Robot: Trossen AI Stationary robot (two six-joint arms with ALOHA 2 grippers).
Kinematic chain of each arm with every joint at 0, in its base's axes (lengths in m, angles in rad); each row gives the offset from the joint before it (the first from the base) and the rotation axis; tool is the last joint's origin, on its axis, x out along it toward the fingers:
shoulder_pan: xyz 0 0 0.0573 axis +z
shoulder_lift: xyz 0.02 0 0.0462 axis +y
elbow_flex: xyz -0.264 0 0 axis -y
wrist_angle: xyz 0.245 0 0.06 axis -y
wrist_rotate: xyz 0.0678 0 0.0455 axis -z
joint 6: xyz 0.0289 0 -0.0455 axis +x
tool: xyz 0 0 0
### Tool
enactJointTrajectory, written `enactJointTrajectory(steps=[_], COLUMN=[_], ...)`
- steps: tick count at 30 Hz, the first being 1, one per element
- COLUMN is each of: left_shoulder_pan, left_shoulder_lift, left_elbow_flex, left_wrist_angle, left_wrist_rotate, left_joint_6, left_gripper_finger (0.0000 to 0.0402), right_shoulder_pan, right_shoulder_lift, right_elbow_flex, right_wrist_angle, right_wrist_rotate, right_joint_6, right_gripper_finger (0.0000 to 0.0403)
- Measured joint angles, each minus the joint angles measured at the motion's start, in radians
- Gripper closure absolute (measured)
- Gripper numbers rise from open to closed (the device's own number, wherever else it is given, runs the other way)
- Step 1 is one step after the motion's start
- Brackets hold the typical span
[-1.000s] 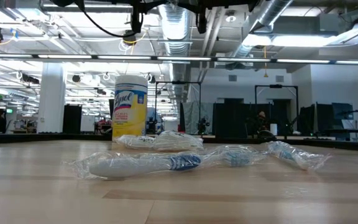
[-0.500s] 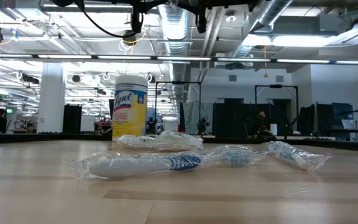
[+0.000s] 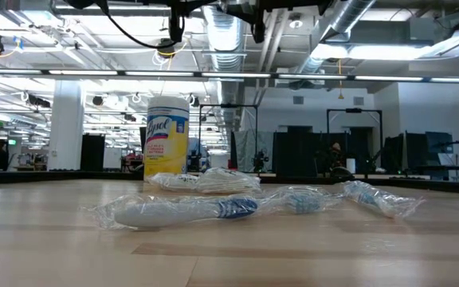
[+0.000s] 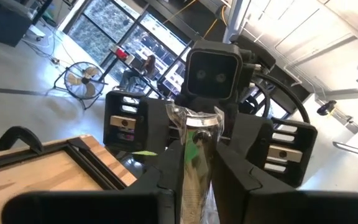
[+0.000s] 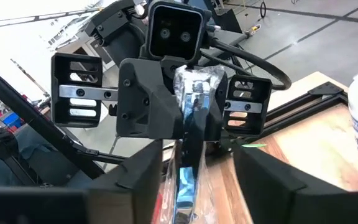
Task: Pick & Place Travel size toiletries
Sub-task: Put the nail cutter into the green basket
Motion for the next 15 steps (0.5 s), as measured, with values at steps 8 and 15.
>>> enactJointTrajectory(steps=[8,15], left_shoulder_pan=[0.0,0.0], left_shoulder_lift=[-0.001,-0.011], left_elbow_flex=[0.0,-0.001], left_wrist_angle=[-0.027,-0.089], left_wrist_rotate=[0.025,0.025], left_joint_6=[-0.034,-0.053], left_gripper_finger=[0.0354,0.0354], right_shoulder_pan=[0.0,-0.009], right_shoulder_lift=[-0.001,-0.005], right_elbow_flex=[0.0,0.0], right_wrist_angle=[0.0,0.001], right_wrist_rotate=[0.0,-0.003], right_joint_6=[0.023,0.067], right_gripper_finger=[0.0149,0.0147])
